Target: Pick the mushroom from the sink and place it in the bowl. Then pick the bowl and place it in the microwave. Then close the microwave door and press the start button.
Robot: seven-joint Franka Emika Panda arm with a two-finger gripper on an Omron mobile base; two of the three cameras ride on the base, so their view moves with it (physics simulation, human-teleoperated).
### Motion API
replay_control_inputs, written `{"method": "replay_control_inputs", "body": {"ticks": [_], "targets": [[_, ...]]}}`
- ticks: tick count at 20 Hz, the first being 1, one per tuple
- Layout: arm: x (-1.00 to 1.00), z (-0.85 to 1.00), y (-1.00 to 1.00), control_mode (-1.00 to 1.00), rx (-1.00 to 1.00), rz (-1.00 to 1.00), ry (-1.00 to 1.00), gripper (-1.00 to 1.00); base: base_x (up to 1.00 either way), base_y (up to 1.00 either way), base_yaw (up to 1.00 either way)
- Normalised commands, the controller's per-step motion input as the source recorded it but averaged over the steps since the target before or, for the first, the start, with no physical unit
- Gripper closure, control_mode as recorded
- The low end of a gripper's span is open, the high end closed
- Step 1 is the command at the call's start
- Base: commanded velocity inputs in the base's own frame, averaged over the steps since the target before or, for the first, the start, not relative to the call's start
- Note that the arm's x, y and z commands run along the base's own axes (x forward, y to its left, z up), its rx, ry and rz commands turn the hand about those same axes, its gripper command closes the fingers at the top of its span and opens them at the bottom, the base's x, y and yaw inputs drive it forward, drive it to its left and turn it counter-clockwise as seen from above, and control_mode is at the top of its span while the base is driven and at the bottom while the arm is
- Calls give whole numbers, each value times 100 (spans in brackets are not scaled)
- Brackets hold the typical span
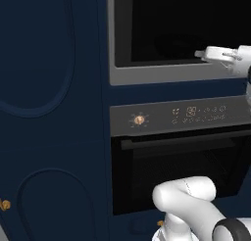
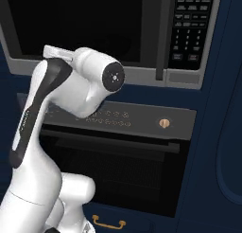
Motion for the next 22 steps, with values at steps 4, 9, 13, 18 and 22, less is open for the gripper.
{"method": "replay_control_inputs", "body": {"ticks": [4, 9, 13, 18, 22], "targets": [[55, 0, -25, -100, 35, 9, -35, -100, 0, 0, 0], [13, 13, -22, -100, 24, 0, -12, -100, 0, 0, 0], [-30, 22, -71, -100, 24, 0, -5, -100, 0, 0, 0], [-97, 31, -100, -100, 30, 0, -2, -100, 0, 0, 0], [-72, 32, -100, -100, 25, 0, 0, -100, 0, 0, 0]]}}
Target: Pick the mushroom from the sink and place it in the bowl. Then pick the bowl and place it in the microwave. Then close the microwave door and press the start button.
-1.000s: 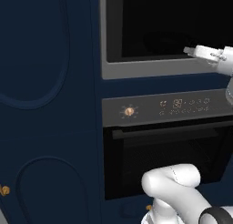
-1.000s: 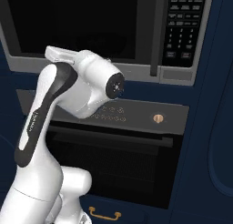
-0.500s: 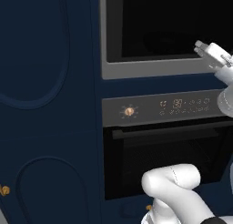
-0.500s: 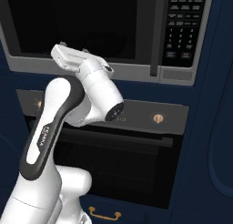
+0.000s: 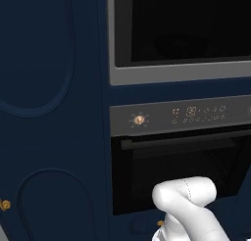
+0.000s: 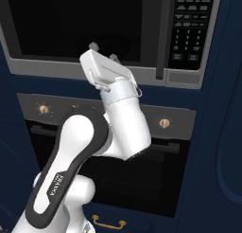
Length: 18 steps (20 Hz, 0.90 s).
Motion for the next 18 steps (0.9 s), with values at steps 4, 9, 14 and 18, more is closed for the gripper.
{"method": "replay_control_inputs", "body": {"ticks": [4, 9, 14, 18], "targets": [[-24, 34, -100, -100, 25, 0, -6, -100, 0, 0, 0], [5, 0, -83, -100, 13, 0, -1, -100, 0, 0, 0], [24, -27, -47, -100, 4, 0, 0, -100, 0, 0, 0], [40, -16, -4, -100, 5, 0, 1, -100, 0, 0, 0]]}}
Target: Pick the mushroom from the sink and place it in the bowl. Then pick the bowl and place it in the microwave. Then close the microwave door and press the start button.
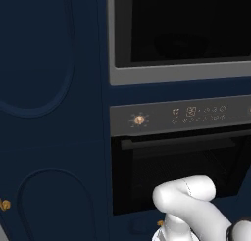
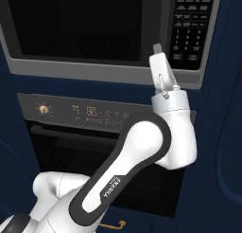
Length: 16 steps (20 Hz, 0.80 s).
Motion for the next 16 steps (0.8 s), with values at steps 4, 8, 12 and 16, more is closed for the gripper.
{"method": "replay_control_inputs", "body": {"ticks": [4, 8, 12, 16], "targets": [[35, -6, -6, -100, 5, 0, 3, -100, 0, 0, 0], [31, 0, -29, -100, 5, 0, 10, -100, 0, 0, 0], [26, 0, -37, -100, 3, 0, 17, -100, 0, 0, 0], [33, 0, -24, -100, 4, 0, 13, -100, 0, 0, 0]]}}
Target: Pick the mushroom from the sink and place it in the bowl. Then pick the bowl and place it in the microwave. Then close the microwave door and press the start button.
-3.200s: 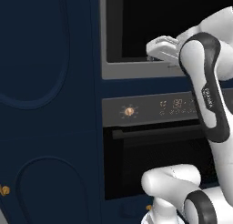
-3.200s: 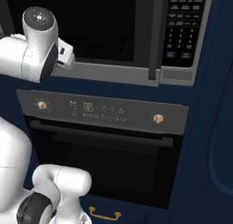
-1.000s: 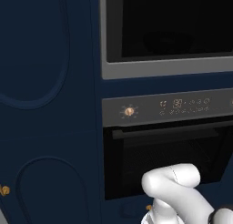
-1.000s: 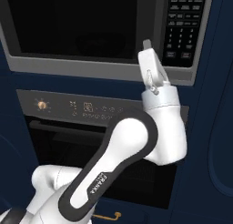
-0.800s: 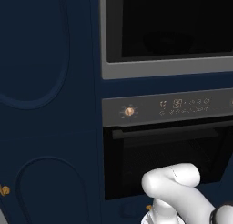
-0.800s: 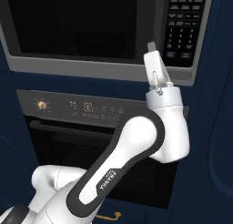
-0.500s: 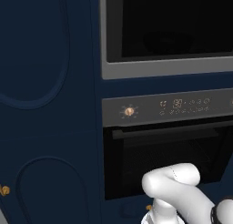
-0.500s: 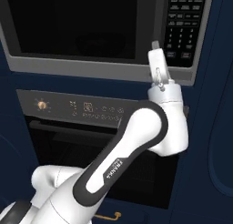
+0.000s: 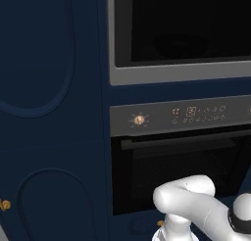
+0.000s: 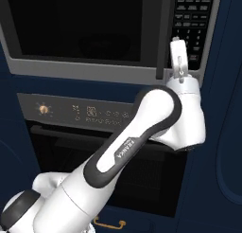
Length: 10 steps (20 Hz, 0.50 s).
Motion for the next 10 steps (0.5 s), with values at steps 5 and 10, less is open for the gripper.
{"method": "replay_control_inputs", "body": {"ticks": [5, 10], "targets": [[31, -1, -6, -100, 4, 0, 12, -100, 0, 0, 0], [32, 0, -1, -100, 6, 0, 11, -100, 0, 0, 0]]}}
